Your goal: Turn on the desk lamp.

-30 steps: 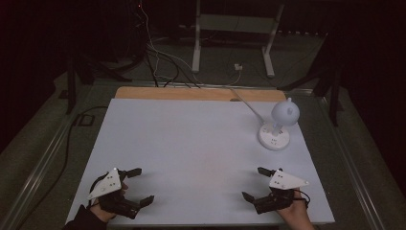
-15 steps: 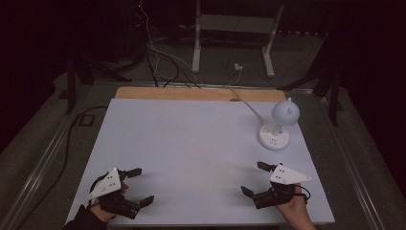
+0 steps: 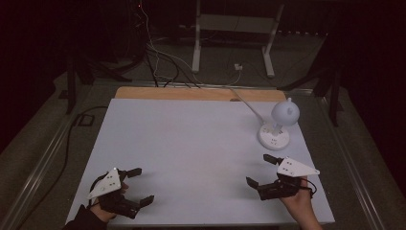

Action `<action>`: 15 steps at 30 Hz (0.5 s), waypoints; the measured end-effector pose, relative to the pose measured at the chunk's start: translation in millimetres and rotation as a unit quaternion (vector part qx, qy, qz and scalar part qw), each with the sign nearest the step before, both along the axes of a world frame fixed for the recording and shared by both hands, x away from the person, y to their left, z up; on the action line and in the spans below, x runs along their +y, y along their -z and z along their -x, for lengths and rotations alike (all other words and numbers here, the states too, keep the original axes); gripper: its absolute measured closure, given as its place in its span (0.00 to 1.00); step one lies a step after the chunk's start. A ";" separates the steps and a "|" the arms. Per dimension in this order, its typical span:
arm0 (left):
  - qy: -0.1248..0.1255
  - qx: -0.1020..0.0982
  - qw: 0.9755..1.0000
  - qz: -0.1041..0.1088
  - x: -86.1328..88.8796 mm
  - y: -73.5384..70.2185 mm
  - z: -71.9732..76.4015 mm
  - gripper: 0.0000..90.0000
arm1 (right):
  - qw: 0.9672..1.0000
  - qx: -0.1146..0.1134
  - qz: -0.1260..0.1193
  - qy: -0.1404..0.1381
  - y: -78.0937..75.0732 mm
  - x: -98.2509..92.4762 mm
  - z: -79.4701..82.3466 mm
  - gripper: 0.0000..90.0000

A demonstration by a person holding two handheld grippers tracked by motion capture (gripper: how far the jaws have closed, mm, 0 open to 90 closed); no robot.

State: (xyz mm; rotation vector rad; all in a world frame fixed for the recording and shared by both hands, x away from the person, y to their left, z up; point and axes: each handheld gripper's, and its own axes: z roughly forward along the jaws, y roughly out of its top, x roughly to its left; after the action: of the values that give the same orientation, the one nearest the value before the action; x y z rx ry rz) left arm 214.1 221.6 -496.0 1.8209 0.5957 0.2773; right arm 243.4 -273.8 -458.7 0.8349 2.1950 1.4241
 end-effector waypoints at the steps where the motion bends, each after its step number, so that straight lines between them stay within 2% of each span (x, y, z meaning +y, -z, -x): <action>1: 0.000 0.000 1.000 0.000 0.1 -0.1 0.0 0.00 | 1.000 -0.001 -0.002 0.002 -1.8 -1.7 -2.1 0.00; 15: -0.002 0.000 1.000 0.008 1.2 -0.5 -0.4 0.00 | 1.000 0.000 -0.003 0.021 -5.7 -9.8 -15.7 0.00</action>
State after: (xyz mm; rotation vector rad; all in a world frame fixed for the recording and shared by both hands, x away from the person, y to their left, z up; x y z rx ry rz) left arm 214.4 222.7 -495.6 1.8034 0.6000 0.2749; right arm 259.1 -283.6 -453.0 0.8773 2.1602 1.4128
